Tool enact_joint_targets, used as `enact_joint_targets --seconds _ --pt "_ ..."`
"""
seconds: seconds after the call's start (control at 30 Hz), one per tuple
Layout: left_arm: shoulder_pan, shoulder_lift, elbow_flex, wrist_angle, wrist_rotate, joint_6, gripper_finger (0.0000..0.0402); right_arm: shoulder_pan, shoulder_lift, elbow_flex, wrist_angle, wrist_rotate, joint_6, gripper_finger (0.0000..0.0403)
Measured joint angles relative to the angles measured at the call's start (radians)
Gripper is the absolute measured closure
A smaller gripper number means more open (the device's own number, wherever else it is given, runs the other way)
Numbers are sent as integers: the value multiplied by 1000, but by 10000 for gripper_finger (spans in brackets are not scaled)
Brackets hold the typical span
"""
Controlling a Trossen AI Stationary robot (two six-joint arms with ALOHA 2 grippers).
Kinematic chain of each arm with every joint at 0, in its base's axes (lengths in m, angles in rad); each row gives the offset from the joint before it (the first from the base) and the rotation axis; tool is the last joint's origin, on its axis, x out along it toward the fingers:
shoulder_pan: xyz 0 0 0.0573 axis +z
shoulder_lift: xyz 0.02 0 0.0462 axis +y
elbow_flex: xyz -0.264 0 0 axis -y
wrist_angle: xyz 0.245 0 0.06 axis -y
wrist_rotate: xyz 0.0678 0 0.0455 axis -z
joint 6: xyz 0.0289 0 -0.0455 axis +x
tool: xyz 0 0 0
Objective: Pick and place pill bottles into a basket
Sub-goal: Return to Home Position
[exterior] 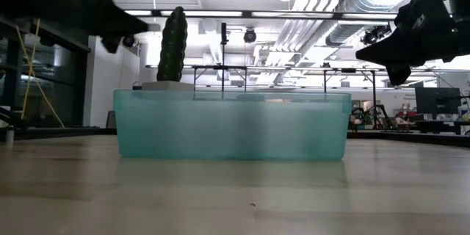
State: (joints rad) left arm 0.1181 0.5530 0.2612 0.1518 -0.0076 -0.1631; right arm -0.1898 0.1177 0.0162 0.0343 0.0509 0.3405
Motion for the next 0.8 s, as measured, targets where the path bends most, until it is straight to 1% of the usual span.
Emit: enact_joint_targets --seconds 0.1,0.2,0.33,0.43,0.5,0.57,0.63,0.73,0.8 --pt "0 -145 -47 -37 56 -2 370 0 0 0 10 13 1 403" --pt "0 -268 -62 -77 68 -1 380 0 0 0 16 6 -5 402" --pt "0 -404 -65 -210 88 2 377 0 0 0 16 4 -6 403" --pt "0 -495 -65 -254 103 8 365 0 0 0 27 -3 -8 403" --pt "0 -546 -69 -280 103 15 368 0 0 1 40 -10 -14 403" --pt "0 -548 -80 -278 102 28 380 0 0 1 54 -17 -30 403" --pt "0 -541 -96 -287 96 27 380 0 0 1 60 -16 -34 403" --pt "0 -539 -143 -235 80 -2 379 0 0 1 60 -19 -35 403" --pt "0 -546 -196 -184 75 9 376 0 0 1 61 -26 -36 403"
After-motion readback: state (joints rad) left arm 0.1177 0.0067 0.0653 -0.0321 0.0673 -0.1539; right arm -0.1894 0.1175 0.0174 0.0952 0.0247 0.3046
